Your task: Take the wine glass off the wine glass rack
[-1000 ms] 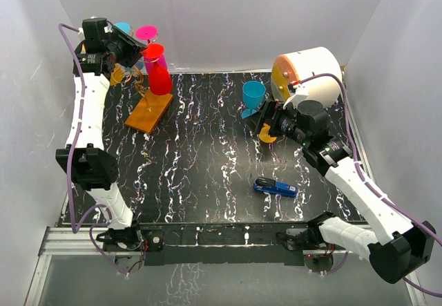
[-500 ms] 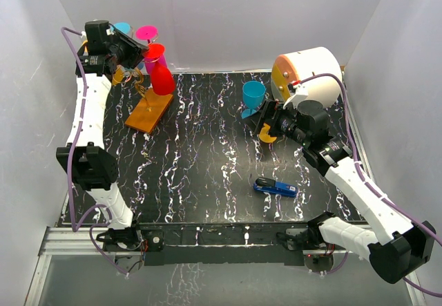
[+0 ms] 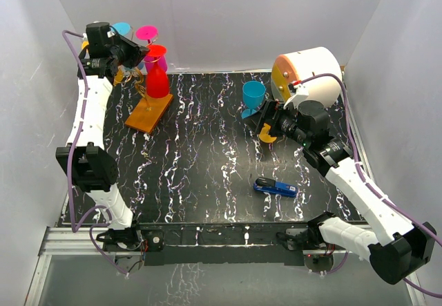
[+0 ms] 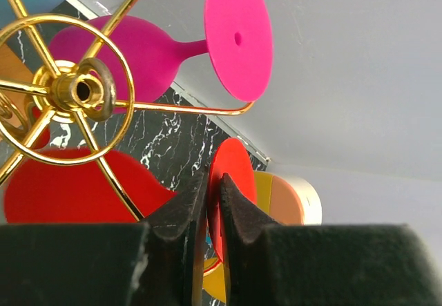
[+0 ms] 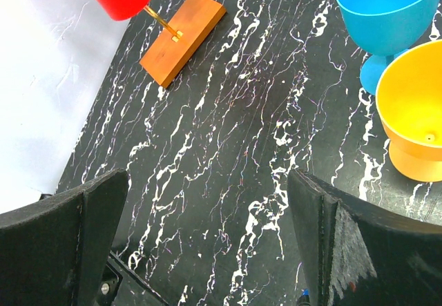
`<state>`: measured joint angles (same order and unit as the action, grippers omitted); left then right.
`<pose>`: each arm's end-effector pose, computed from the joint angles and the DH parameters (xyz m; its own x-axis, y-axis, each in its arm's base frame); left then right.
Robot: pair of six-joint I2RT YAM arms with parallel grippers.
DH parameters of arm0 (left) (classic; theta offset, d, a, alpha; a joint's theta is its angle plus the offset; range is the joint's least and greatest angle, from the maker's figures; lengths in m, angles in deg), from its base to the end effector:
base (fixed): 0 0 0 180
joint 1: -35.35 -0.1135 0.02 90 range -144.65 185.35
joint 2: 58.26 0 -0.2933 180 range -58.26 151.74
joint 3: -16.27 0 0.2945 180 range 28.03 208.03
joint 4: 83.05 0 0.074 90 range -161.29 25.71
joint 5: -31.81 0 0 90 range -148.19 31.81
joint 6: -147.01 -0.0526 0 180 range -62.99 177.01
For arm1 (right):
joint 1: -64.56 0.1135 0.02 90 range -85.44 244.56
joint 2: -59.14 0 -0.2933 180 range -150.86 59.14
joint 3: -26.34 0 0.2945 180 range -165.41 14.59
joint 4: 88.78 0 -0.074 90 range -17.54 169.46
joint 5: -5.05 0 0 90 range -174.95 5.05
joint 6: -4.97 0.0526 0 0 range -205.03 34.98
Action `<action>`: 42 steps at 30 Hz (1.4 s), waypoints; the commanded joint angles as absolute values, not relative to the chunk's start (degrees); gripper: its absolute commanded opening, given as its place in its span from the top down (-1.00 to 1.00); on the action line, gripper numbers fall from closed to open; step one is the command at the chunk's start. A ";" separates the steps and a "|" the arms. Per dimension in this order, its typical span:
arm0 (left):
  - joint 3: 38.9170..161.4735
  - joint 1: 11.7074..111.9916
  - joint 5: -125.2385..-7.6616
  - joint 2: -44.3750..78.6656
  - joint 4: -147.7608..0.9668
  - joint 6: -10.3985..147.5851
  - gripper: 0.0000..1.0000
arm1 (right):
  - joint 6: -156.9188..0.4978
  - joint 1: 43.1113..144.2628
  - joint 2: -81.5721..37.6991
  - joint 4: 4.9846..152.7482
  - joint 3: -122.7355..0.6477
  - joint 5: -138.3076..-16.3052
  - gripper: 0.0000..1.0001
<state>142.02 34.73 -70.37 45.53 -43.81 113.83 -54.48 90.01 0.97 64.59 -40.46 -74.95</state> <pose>0.4829 -0.0059 0.4712 -0.3223 -0.8217 -0.4701 -0.1441 0.5334 -0.8335 0.2454 0.1269 0.3680 -0.5312 0.3016 -0.7918 -0.3510 0.7722 0.5296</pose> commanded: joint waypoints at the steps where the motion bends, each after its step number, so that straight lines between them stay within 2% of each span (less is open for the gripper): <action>1: 141.15 34.91 -72.25 41.68 -45.95 114.62 0.86 | -54.49 90.17 2.38 67.21 -43.40 -75.61 -0.97; 6: 140.77 34.91 -73.13 41.04 -46.80 114.92 1.00 | -54.37 90.22 2.48 67.12 -43.02 -75.78 -0.97; 31: 127.99 33.53 -75.68 30.72 -56.95 121.07 1.00 | -54.51 90.22 3.34 66.73 -42.90 -75.60 -0.97; 42: 127.85 30.51 -76.23 31.08 -57.55 120.91 1.00 | -54.20 90.22 3.02 67.14 -42.98 -75.13 -0.97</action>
<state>127.14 31.56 -74.75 33.77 -55.79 121.13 -54.48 90.01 2.09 64.52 -40.46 -74.90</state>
